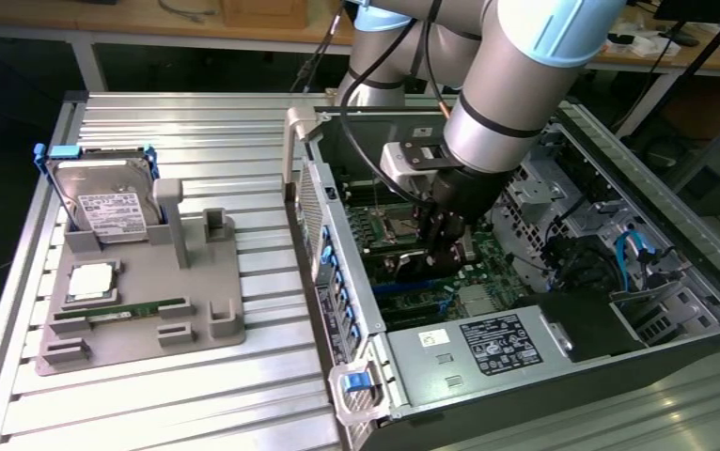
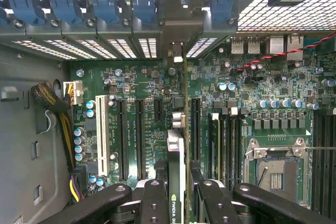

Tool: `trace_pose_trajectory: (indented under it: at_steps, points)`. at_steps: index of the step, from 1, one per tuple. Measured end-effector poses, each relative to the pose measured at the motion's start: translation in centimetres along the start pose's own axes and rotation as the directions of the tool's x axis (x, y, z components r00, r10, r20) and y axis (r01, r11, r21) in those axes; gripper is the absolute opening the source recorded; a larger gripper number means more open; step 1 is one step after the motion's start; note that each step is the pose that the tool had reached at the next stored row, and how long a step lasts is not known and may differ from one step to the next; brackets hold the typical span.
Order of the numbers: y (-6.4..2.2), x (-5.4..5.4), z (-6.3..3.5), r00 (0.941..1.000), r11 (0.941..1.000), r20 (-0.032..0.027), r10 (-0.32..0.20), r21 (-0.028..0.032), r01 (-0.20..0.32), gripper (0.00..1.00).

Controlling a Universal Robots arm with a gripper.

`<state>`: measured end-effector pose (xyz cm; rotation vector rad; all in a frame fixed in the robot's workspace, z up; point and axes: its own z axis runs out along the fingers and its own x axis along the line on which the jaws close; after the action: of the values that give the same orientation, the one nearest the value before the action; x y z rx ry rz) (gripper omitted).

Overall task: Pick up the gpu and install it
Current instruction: 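Insert the gpu into the slot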

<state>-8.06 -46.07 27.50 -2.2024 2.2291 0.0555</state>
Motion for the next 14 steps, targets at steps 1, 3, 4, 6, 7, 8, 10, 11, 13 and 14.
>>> trace_pose_trajectory:
  at_steps: [1,3,4,6,7,8,10,11,13,14]
  points:
    - [-0.02,0.00,0.00,1.0000,1.0000,0.0001,0.000,0.0000,0.000,0.27]
    - [-0.18,-0.01,0.00,1.0000,1.0000,0.0000,0.000,-0.0001,0.000,0.27]
    - [-0.25,0.00,-0.01,1.0000,1.0000,-0.0001,0.000,0.0000,0.000,0.27]
    - [-0.38,0.00,-0.01,1.0000,1.0000,0.0000,0.000,0.0000,0.000,0.27]
    - [-0.44,0.00,-0.01,1.0000,1.0000,0.0001,0.000,0.0000,0.000,0.27]
    - [-0.48,0.00,-0.01,1.0000,1.0000,0.0000,0.000,0.0000,0.000,0.27]
    - [-0.49,0.00,-0.01,1.0000,1.0000,-0.0001,0.000,0.0000,0.000,0.27]
    - [-0.50,-0.01,-0.01,1.0000,1.0000,-0.0001,0.000,0.0000,0.000,0.27]
    - [-0.50,-0.01,-0.01,1.0000,1.0000,-0.0001,0.000,0.0000,0.000,0.27]
    - [-0.50,-0.01,-0.01,1.0000,1.0000,0.0000,0.000,0.0000,0.000,0.27]
